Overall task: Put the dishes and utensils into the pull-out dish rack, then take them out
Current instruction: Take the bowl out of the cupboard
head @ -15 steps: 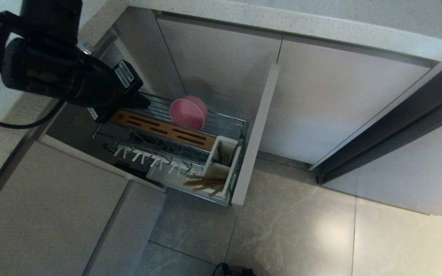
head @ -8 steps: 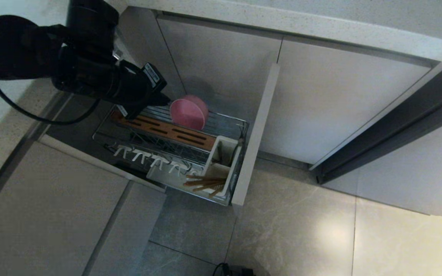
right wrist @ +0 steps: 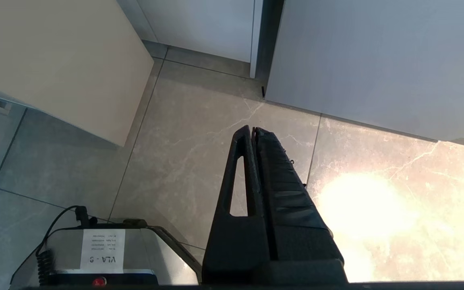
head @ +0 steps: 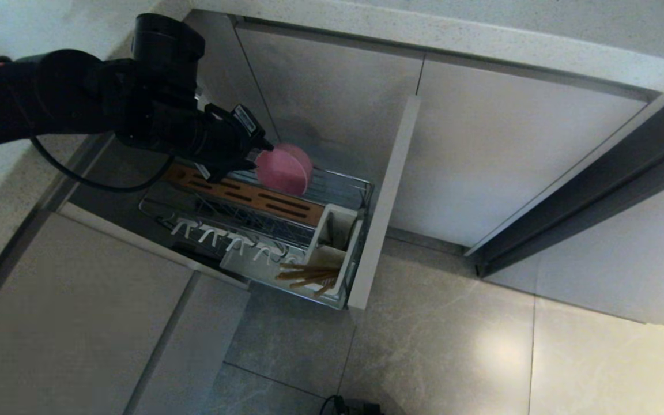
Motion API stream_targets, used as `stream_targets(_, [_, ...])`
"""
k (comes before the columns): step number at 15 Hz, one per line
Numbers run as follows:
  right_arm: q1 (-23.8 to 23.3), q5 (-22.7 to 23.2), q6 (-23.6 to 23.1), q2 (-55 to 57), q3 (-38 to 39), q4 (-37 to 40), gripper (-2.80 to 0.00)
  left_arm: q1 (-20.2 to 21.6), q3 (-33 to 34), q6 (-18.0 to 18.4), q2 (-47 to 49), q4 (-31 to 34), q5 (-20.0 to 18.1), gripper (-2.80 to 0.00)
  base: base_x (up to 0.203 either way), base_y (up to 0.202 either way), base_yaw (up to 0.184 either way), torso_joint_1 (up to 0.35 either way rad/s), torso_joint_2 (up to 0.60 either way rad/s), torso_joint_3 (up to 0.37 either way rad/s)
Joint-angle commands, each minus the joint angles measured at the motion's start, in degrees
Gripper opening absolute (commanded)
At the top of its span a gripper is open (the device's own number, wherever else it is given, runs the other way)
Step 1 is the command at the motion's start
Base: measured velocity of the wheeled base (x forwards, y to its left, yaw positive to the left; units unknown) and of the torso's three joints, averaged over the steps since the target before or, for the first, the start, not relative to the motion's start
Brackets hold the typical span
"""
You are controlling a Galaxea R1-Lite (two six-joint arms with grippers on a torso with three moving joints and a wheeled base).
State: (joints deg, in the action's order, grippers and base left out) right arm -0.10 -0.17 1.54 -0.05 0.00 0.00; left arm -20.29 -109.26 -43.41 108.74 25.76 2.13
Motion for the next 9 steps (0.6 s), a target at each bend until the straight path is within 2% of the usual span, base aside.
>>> stream_targets(1, [0.01,-0.01,0.05,-0.04,0.0,0.0,-2.8,-0.02,-0.16,-0.27,-0.28,-0.35,0.42,0.0,0.0,0.0,0.0,0.0,0.0,0.0])
stream_targets(9, [0.01,-0.01,-0.04,-0.04,0.0,0.0,-2.8,0.07,-0.33,-0.71,2.53,-5.18,0.5,0.0,0.0,0.0,0.0,0.0,0.0,0.0])
